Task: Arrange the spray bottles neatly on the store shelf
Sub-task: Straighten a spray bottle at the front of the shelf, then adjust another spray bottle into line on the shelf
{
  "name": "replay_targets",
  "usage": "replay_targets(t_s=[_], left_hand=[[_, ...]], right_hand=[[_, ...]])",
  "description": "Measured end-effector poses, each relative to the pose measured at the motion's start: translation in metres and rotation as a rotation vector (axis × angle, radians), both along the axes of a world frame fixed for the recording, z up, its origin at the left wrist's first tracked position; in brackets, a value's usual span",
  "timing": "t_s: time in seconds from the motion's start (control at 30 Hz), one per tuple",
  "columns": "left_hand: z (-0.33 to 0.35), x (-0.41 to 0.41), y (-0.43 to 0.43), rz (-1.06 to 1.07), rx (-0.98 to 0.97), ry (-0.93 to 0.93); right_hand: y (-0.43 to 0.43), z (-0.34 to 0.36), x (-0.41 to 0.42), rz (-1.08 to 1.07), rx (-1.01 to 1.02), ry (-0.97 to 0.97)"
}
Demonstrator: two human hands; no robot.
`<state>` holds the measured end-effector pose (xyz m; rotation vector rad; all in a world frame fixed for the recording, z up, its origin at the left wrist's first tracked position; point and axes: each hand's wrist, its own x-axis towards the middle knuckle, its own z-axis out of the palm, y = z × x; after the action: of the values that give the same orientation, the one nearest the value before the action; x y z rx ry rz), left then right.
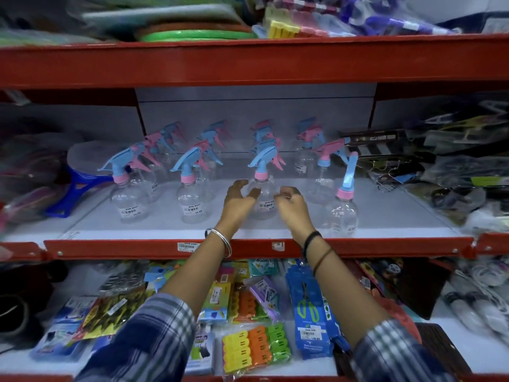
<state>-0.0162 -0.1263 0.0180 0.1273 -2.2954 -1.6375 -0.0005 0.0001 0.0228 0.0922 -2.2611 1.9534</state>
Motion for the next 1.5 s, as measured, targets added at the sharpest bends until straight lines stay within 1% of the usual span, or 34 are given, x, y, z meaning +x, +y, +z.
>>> replay_targets(t_s=[0.1, 0.23, 0.47, 0.67, 0.77, 0.83, 0.87, 0.9, 0.97, 1.03, 1.1, 1.17, 1.23, 1.3, 1.4, 1.5], left_hand=[[0.001, 0.002, -0.007, -0.096, -0.006, -0.002], [0.000, 0.010, -0.013, -0.128, -0.003, 0.041], [-0.002, 0.042, -0.024, -0.234, -0.094, 0.077], [0.000, 0.071, -0.023, -0.262, -0.127, 0.072], [0.000, 0.078, -0.023, -0.265, -0.167, 0.057], [-0.002, 0.082, -0.025, -0.229, -0.160, 0.062], [-0.004, 0.084, -0.027, -0.195, -0.140, 0.077], [-0.006, 0.085, -0.031, -0.150, -0.114, 0.103], [-0.011, 0.089, -0.044, -0.029, -0.040, 0.184], [-0.012, 0.091, -0.062, 0.112, 0.018, 0.265], [-0.012, 0.088, -0.080, 0.246, 0.009, 0.299], [-0.008, 0.081, -0.098, 0.313, -0.031, 0.263], [-0.003, 0.068, -0.118, 0.294, -0.051, 0.171], [-0.002, 0.053, -0.137, 0.198, -0.049, 0.080], [0.000, 0.042, -0.155, 0.021, -0.023, 0.001], [0.003, 0.043, -0.163, -0.120, -0.045, -0.013]], right_hand=[[-0.010, 0.006, -0.011, 0.046, 0.005, -0.058], [-0.014, 0.002, -0.012, 0.037, 0.015, -0.066], [-0.005, -0.011, 0.022, -0.002, 0.141, 0.084], [-0.005, -0.015, 0.049, -0.066, 0.217, 0.143], [-0.005, -0.019, 0.055, -0.062, 0.230, 0.122], [-0.010, -0.021, 0.061, -0.096, 0.213, 0.115], [-0.014, -0.022, 0.065, -0.153, 0.202, 0.154], [-0.018, -0.023, 0.070, -0.221, 0.198, 0.237], [-0.029, -0.022, 0.086, -0.337, 0.222, 0.471], [-0.049, -0.016, 0.102, -0.311, 0.228, 0.632], [-0.071, -0.014, 0.107, -0.205, 0.209, 0.663], [-0.094, -0.012, 0.099, -0.104, 0.205, 0.615], [-0.121, -0.007, 0.081, -0.023, 0.211, 0.505], [-0.144, 0.000, 0.061, 0.019, 0.202, 0.343], [-0.166, 0.009, 0.028, 0.077, 0.146, 0.099], [-0.173, 0.008, 0.009, 0.127, 0.177, 0.024]])
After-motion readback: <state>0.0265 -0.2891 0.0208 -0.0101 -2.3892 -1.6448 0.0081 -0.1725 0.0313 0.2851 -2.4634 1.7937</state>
